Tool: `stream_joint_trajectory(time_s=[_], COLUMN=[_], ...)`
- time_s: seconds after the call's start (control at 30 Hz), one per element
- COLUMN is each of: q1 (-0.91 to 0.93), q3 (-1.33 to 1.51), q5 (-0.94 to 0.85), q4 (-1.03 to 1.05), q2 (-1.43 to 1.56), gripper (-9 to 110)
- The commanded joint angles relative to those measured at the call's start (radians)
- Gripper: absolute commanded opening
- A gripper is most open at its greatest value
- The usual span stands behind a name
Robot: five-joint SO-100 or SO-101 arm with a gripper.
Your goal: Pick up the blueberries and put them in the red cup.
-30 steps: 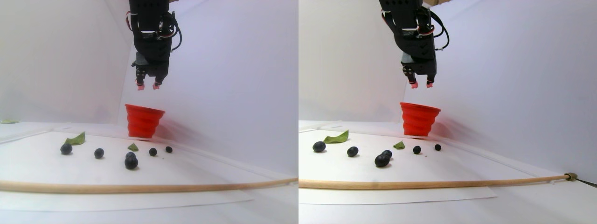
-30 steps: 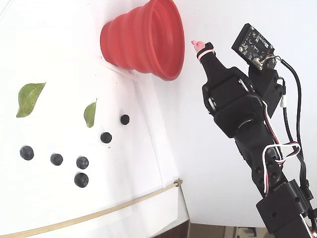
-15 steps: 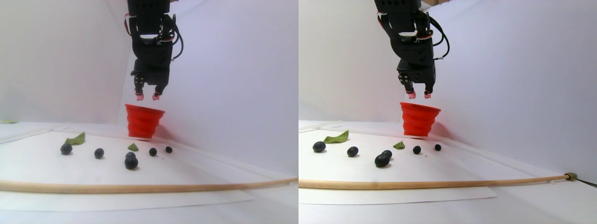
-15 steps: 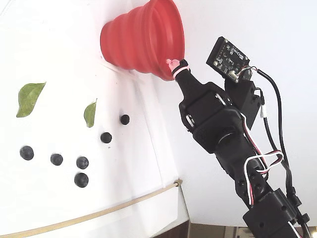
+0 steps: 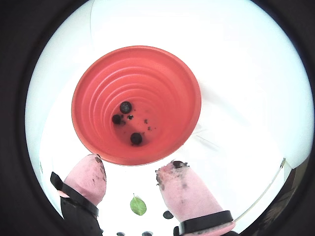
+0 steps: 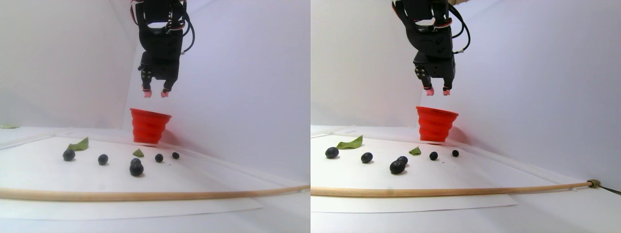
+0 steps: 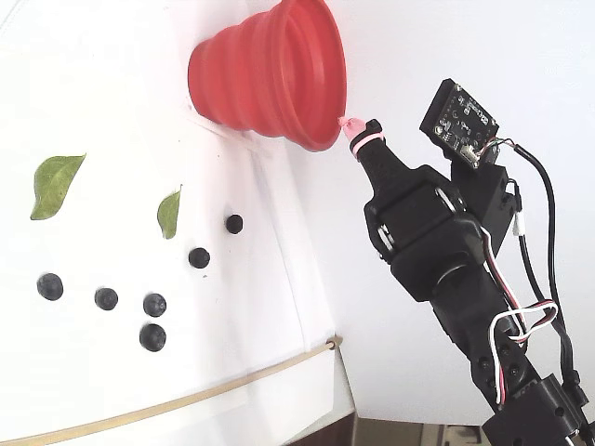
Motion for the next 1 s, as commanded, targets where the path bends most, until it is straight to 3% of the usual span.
stream_joint_trajectory(time_s=[0.0, 0.97], q1=[0.04, 0.08], q3=[-0.003, 0.15], q5=[0.008, 0.054], q4=[0.0, 0.012], q2=[0.166, 0.209], gripper=[20, 20])
